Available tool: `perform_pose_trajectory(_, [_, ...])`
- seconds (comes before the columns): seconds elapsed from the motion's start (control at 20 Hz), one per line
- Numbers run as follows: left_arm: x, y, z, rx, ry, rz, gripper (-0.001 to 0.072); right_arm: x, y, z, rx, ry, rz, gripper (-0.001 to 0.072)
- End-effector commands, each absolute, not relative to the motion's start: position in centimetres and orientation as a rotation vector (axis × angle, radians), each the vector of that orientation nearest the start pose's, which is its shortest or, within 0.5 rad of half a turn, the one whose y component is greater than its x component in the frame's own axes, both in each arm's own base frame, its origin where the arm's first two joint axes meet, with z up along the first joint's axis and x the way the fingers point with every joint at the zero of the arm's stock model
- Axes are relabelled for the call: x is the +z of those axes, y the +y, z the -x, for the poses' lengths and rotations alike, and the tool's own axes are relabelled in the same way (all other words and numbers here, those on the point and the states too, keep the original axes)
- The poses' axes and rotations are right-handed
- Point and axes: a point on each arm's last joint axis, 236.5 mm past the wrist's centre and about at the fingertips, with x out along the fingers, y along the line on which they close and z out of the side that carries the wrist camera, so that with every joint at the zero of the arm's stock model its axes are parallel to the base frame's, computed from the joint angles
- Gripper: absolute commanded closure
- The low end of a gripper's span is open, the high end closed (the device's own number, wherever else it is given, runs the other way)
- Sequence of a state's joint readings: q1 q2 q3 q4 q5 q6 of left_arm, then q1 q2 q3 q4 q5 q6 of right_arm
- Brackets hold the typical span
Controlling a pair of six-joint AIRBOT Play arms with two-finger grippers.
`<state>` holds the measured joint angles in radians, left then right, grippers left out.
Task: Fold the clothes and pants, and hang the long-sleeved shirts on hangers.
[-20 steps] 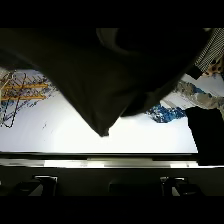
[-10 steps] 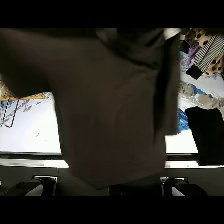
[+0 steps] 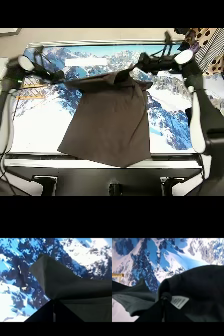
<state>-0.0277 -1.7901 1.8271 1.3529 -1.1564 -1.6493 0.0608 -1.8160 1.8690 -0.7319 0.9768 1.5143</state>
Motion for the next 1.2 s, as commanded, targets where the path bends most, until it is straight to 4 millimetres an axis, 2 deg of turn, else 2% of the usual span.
perform_pose_trajectory(0.0, [-5.5, -6.6, -55.1, -0.101, 1.240, 0.273, 0.0694, 4.3, 19.1, -59.8, 0.487, 0.950, -0.801, 0.0610])
perform_pose_trajectory(0.05, [-5.9, -6.8, -55.2, -0.104, 1.238, 0.284, 0.0694, 3.5, 19.1, -59.9, 0.482, 0.959, -0.806, 0.0551])
perform_pose_trajectory(0.15, [-5.7, -6.8, -55.7, -0.103, 1.217, 0.289, 0.0694, 3.6, 19.0, -59.8, 0.485, 0.965, -0.804, 0.0371])
perform_pose_trajectory(0.2, [-5.6, -6.8, -55.9, -0.104, 1.212, 0.289, 0.0694, 4.2, 18.8, -59.4, 0.495, 0.970, -0.802, 0.0341])
perform_pose_trajectory(0.3, [-5.1, -6.7, -55.8, -0.106, 1.217, 0.287, 0.0694, 5.9, 17.2, -57.4, 0.553, 1.008, -0.748, 0.0341])
perform_pose_trajectory(0.4, [-4.5, -6.5, -55.8, -0.106, 1.221, 0.288, 0.0694, 6.5, 14.0, -53.7, 0.594, 1.109, -0.631, 0.0341])
perform_pose_trajectory(0.5, [-3.9, -6.5, -55.6, -0.112, 1.230, 0.285, 0.0694, 5.6, 8.3, -49.1, 0.510, 1.268, -0.510, 0.0341])
perform_pose_trajectory(0.6, [-3.6, -6.6, -55.3, -0.117, 1.243, 0.281, 0.0694, 4.5, 4.4, -44.3, 0.423, 1.373, -0.520, 0.0321])
perform_pose_trajectory(0.65, [-3.6, -6.7, -55.1, -0.119, 1.253, 0.281, 0.0694, 3.8, 3.7, -41.8, 0.404, 1.407, -0.559, 0.0248])
perform_pose_trajectory(0.7, [-3.7, -6.7, -54.8, -0.118, 1.268, 0.282, 0.0694, 2.6, 3.3, -38.7, 0.383, 1.447, -0.599, 0.0177])
perform_pose_trajectory(0.8, [-3.9, -6.7, -54.0, -0.121, 1.299, 0.280, 0.0694, -0.2, 3.6, -33.0, 0.317, 1.502, -0.667, 0.0169])
perform_pose_trajectory(0.95, [-4.1, -6.8, -52.9, -0.125, 1.348, 0.276, 0.0694, -4.0, 6.3, -25.0, 0.275, 1.574, -0.724, 0.0156])
perform_pose_trajectory(1.05, [-4.2, -6.8, -52.6, -0.126, 1.362, 0.275, 0.0693, -5.6, 7.5, -21.4, 0.259, 1.603, -0.745, 0.0155])
perform_pose_trajectory(1.15, [-4.3, -6.8, -52.5, -0.127, 1.367, 0.274, 0.0694, -6.6, 8.2, -19.3, 0.247, 1.610, -0.761, 0.0155])
